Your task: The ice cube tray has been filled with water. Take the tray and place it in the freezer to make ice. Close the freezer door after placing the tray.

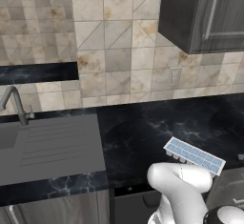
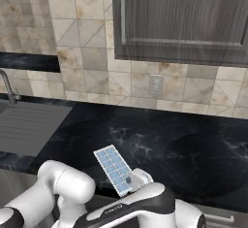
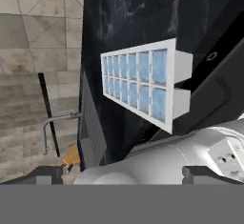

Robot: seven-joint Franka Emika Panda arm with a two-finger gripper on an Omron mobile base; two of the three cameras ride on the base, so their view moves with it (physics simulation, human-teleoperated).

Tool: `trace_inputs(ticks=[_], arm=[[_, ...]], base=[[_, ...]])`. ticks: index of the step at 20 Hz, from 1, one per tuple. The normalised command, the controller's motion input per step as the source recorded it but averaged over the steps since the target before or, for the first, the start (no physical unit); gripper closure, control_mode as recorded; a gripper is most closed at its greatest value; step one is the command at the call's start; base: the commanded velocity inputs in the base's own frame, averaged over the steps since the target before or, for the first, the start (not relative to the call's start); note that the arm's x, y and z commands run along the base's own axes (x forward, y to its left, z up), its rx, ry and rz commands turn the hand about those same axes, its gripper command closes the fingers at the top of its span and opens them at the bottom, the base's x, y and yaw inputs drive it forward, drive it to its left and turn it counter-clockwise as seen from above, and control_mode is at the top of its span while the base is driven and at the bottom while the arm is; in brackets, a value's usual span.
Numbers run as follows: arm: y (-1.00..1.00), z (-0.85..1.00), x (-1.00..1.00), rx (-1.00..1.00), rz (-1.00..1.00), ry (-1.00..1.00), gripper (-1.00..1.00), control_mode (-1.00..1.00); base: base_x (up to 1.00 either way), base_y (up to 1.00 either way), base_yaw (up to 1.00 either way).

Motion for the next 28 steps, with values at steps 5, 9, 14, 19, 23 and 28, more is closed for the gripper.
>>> trace_inputs(ticks=[5,9,14,19,23,28], arm=[[0.00,-0.37,0.38,0.26,-0.03,0.00,-1.00,-1.00],[0.00,-0.48,0.34,0.17,-0.03,0.00,-1.00,-1.00],[0.00,-0.55,0.12,0.03,-0.02,0.00,-1.00,-1.00],[0.00,-0.36,0.07,0.00,-0.06,0.00,-1.00,-1.00],[0.04,-0.20,0.21,0.00,-0.02,0.00,-1.00,-1.00],[0.20,-0.01,0.13,0.00,0.00,0.00,-1.00,-1.00]], base=[[0.00,0.00,0.00],[0.00,0.00,0.00],[0.00,0.00,0.00],[0.00,0.00,0.00],[0.00,0.00,0.00],[0.00,0.00,0.00]])
